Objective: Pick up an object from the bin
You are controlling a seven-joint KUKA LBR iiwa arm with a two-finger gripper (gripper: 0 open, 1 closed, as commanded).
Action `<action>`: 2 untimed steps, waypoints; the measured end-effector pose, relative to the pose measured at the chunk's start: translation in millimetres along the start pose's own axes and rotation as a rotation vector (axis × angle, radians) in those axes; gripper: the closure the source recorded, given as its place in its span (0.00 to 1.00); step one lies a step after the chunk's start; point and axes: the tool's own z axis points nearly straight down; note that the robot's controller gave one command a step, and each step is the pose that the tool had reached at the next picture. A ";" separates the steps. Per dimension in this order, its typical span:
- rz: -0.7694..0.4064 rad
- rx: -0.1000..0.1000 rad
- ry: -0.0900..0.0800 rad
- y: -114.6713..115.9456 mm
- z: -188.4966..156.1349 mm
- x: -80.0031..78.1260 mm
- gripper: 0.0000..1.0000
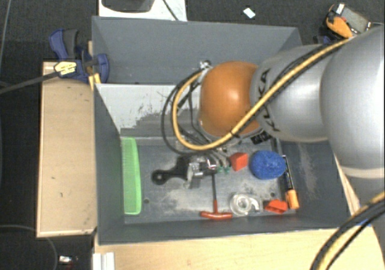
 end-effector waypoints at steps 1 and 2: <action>-0.052 -0.001 -0.005 -21.1 39.7 -11.2 0.00; 0.084 -0.003 -0.002 -4.1 37.9 -7.6 1.00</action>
Offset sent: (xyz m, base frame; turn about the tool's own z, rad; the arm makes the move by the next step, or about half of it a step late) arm 0.0078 -0.0034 -0.0385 0.0833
